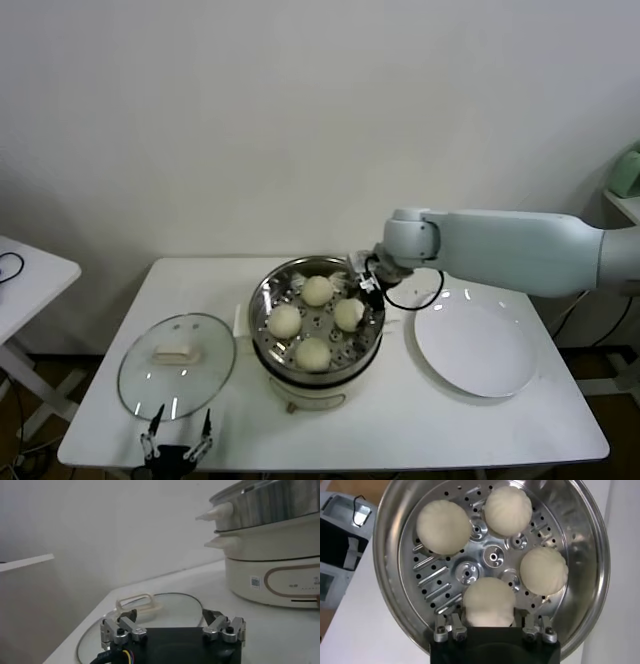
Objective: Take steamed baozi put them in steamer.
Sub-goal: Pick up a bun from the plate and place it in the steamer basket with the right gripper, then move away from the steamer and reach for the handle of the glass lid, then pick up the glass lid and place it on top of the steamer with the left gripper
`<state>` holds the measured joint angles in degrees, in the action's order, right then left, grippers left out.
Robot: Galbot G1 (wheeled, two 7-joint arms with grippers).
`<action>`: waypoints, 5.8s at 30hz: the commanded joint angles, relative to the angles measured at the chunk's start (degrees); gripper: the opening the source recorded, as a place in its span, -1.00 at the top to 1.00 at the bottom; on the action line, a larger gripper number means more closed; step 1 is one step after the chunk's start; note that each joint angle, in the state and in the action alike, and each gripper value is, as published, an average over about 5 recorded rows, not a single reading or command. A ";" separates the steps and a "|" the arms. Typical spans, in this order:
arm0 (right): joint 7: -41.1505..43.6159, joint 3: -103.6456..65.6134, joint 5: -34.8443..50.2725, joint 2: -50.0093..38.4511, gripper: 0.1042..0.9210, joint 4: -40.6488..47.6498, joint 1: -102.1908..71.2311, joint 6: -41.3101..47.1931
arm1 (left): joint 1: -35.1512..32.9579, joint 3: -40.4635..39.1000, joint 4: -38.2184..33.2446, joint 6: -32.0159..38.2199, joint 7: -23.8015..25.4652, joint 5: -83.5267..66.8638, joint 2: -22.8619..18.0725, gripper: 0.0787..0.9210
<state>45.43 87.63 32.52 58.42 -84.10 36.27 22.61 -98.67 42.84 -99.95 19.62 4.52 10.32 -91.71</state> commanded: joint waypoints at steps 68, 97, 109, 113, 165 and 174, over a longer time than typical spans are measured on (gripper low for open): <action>-33.57 -130.31 0.15 13.01 -0.76 -21.47 -132.62 -44.58 | 4.41 0.84 -3.81 -4.47 -1.80 -6.42 1.93 -0.77; -35.76 -125.93 0.23 14.79 -0.76 -17.07 -131.77 -48.13 | 14.76 5.89 8.85 -2.53 -23.30 69.12 6.31 -0.77; -36.45 -125.60 0.45 14.94 -0.76 -16.23 -131.01 -48.14 | 17.51 6.69 12.53 -3.67 -22.91 70.85 8.31 -0.77; -36.45 -125.66 0.62 14.95 -0.76 -16.25 -131.26 -48.27 | 18.72 6.63 13.22 -4.13 -22.46 70.97 8.41 -0.77; -36.53 -126.21 1.20 15.63 -0.76 -14.81 -132.01 -49.80 | 25.66 5.54 21.54 -4.45 -23.26 72.91 8.91 0.46; -36.77 -126.21 0.63 16.12 -0.76 -13.58 -131.53 -49.62 | 25.25 5.80 19.79 -4.11 -24.61 70.89 10.19 0.87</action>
<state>8.69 -38.62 33.71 74.26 -98.35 -95.30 -27.09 -73.21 48.46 -78.70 15.40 -19.13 82.68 -82.39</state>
